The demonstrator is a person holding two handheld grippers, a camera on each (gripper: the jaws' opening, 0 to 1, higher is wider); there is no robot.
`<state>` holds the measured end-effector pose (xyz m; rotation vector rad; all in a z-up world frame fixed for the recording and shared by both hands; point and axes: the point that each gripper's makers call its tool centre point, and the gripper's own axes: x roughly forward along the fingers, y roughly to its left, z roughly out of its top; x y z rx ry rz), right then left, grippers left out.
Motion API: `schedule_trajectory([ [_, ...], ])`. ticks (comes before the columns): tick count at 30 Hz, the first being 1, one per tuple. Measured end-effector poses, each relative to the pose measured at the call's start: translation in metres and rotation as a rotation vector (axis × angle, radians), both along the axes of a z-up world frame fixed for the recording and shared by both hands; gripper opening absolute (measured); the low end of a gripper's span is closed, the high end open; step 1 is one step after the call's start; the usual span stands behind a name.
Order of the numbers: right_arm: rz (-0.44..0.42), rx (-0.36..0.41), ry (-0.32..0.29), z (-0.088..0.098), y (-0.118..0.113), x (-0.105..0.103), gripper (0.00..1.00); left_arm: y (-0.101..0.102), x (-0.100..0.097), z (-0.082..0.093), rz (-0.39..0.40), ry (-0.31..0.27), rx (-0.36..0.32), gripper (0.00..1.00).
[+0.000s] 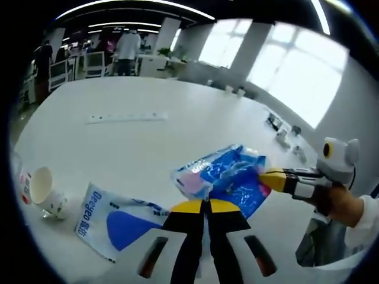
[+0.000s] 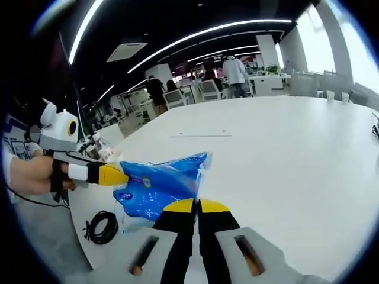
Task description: Arrange the tabletop items into an orderly group along one side of the table until the central work area is clear of visible clutter.
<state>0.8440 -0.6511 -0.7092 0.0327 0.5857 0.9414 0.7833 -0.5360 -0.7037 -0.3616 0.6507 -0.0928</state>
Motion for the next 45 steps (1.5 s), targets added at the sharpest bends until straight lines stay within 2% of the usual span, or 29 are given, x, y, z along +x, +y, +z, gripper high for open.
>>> schedule_trajectory([
  [10,-0.026,0.001,0.005,-0.004,-0.007,0.013,0.0,-0.009,0.009,-0.011,-0.002,0.007,-0.006,0.0],
  [22,-0.068,-0.009,0.032,-0.022,-0.019,0.02,0.0,-0.013,0.022,-0.031,-0.004,0.032,-0.012,0.0],
  [27,-0.091,-0.003,0.031,-0.026,-0.022,0.027,0.0,-0.016,0.032,-0.037,-0.002,0.019,-0.023,0.0],
  [35,-0.103,-0.014,0.045,-0.04,-0.025,0.039,0.0,-0.018,0.042,-0.047,0.006,0.024,-0.045,0.0],
  [45,-0.109,-0.041,0.072,-0.063,-0.029,0.039,0.0,-0.024,0.048,-0.07,0.014,0.059,-0.067,0.0],
])
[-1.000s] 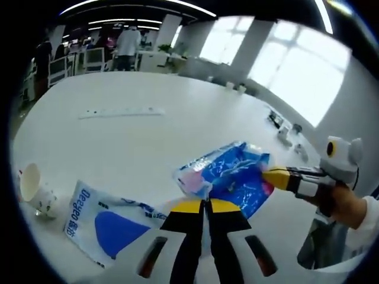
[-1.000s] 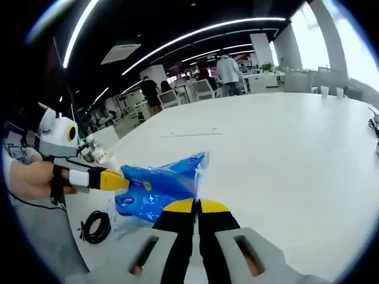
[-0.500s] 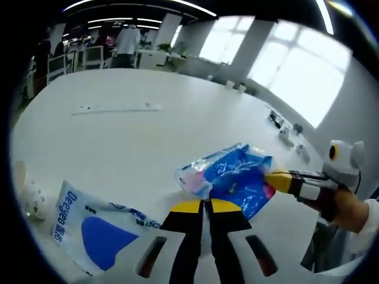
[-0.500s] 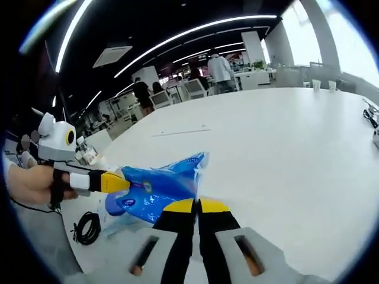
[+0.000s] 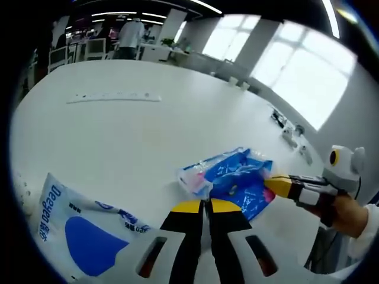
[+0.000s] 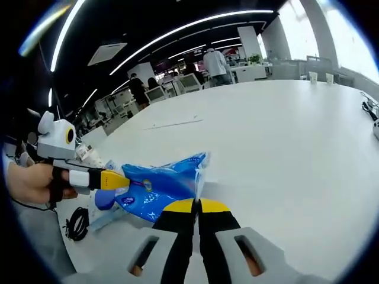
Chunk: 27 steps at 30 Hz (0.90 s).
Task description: Arrange the tabletop items into an orderly group along one side of the table until the central work area is clear of visible clutter.
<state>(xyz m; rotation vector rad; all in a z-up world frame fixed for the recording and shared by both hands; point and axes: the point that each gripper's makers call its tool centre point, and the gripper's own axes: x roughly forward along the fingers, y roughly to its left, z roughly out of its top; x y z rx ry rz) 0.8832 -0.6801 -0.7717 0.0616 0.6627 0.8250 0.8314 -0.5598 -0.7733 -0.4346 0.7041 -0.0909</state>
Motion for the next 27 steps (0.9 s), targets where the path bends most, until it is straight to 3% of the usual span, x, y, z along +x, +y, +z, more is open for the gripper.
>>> schedule_trajectory([
  [22,-0.005,-0.026,0.042,-0.029,-0.003,0.002,0.0,-0.002,0.002,-0.015,0.026,0.049,-0.041,0.0],
  [27,0.002,-0.028,0.045,-0.029,-0.002,-0.001,0.0,-0.001,0.004,-0.02,0.032,0.054,-0.039,0.0],
])
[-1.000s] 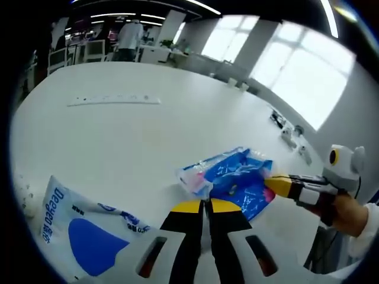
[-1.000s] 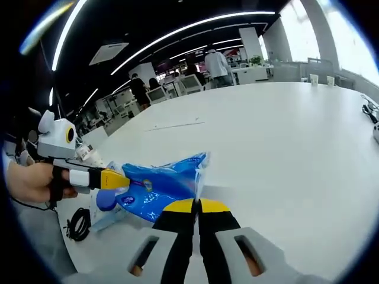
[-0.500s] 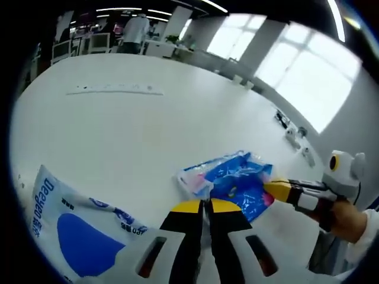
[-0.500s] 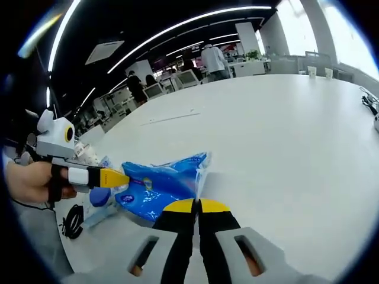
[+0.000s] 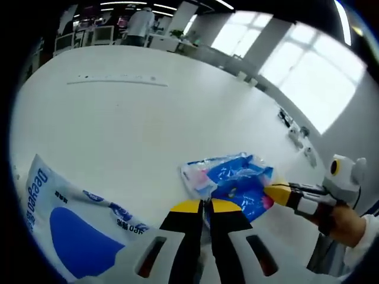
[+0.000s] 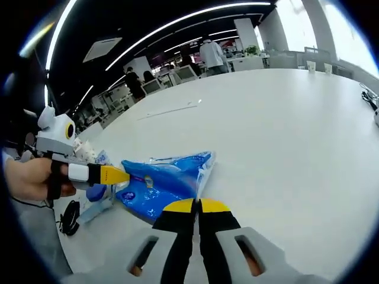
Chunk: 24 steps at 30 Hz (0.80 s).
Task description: Arrange the tabletop items into an orderly group along one side of the table until the central work area is clear of visible clutter.
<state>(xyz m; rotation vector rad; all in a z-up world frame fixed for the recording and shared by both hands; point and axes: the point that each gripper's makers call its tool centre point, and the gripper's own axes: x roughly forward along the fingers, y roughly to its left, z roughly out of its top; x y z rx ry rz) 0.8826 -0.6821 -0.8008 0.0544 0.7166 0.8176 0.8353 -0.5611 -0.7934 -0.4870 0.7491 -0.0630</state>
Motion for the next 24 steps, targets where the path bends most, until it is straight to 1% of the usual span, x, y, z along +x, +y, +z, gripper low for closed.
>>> schedule_trajectory([
  [4,0.007,-0.006,0.0,-0.002,-0.001,0.004,0.0,-0.004,-0.002,-0.002,0.003,0.009,-0.003,0.01],
  [11,0.005,-0.005,0.013,-0.005,-0.002,0.008,0.0,-0.004,0.001,-0.005,0.015,0.003,-0.018,0.02],
  [13,0.012,-0.01,0.011,-0.008,-0.002,0.007,0.0,-0.003,0.001,-0.005,0.012,0.002,-0.007,0.03],
  [15,0.014,-0.004,0.004,-0.005,-0.001,0.006,0.0,-0.003,0.0,-0.006,0.012,0.001,0.001,0.03],
  [17,0.026,-0.008,0.002,-0.005,0.0,0.006,0.03,-0.003,0.0,-0.005,0.013,0.0,0.01,0.04],
  [18,0.033,-0.011,0.003,-0.006,0.0,0.004,0.06,-0.002,-0.001,-0.005,0.018,0.0,0.015,0.06],
  [19,0.034,-0.011,0.005,-0.006,0.001,0.004,0.1,0.0,-0.001,-0.006,0.024,-0.001,0.022,0.1],
  [20,0.032,-0.014,0.003,-0.004,0.001,0.002,0.16,0.003,-0.001,-0.006,0.035,-0.001,0.034,0.14],
  [21,0.026,-0.017,-0.002,-0.003,0.001,0.001,0.2,0.007,-0.002,-0.005,0.05,-0.003,0.056,0.19],
  [22,0.022,-0.015,-0.014,-0.001,-0.001,0.002,0.24,0.008,-0.002,-0.003,0.056,-0.008,0.065,0.26],
  [24,0.021,-0.005,-0.028,0.004,0.0,0.002,0.29,0.01,-0.003,0.001,0.059,-0.025,0.084,0.33],
])
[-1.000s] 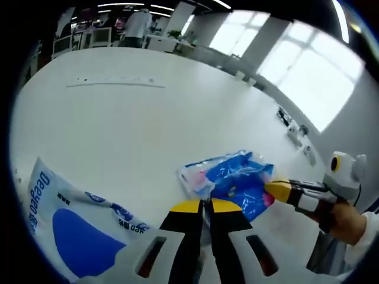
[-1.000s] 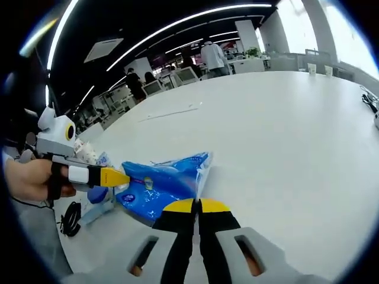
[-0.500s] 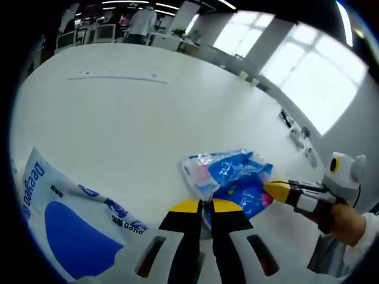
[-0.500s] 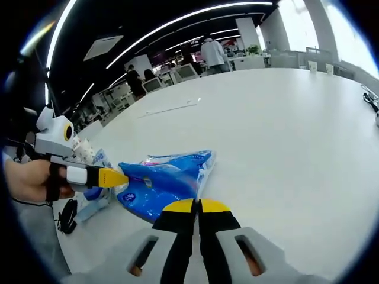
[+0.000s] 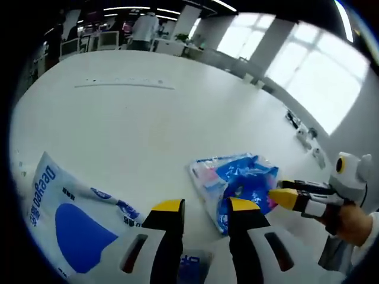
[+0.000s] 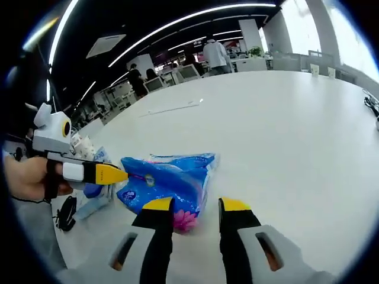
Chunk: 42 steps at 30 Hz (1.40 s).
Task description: Arrange the tabletop items into an orderly group along one side of the table until the central work area is clear of visible clutter.
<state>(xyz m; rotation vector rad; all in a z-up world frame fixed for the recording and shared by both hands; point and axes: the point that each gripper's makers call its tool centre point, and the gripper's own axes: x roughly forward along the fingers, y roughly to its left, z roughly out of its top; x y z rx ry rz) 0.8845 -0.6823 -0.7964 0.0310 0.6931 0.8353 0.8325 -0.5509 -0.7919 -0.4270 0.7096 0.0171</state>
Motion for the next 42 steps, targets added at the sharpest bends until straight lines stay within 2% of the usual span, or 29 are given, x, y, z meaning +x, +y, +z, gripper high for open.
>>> schedule_trajectory([
  [4,0.015,0.008,-0.016,0.008,0.005,-0.005,0.37,-0.001,0.002,0.006,-0.009,-0.021,0.001,0.4],
  [7,0.019,0.012,-0.022,0.01,0.006,-0.006,0.38,-0.001,0.003,0.008,-0.009,-0.029,-0.003,0.44],
  [14,0.027,0.003,-0.032,0.015,0.006,-0.008,0.37,-0.001,0.0,0.014,-0.017,-0.027,0.0,0.42],
  [18,0.021,-0.003,-0.037,0.02,0.002,-0.011,0.36,0.001,-0.004,0.021,-0.031,-0.042,0.034,0.41],
  [26,0.004,0.005,-0.046,0.028,0.004,-0.018,0.35,0.012,-0.006,0.032,-0.043,-0.057,0.05,0.4],
  [29,0.002,0.007,-0.054,0.033,0.008,-0.02,0.35,0.015,-0.013,0.044,-0.046,-0.067,0.054,0.41],
  [32,0.006,-0.003,-0.065,0.04,0.011,-0.028,0.35,0.021,-0.014,0.045,-0.049,-0.068,0.059,0.41],
  [42,-0.003,-0.007,-0.092,0.062,0.018,-0.042,0.35,0.035,-0.037,0.067,-0.043,-0.091,0.061,0.42],
])
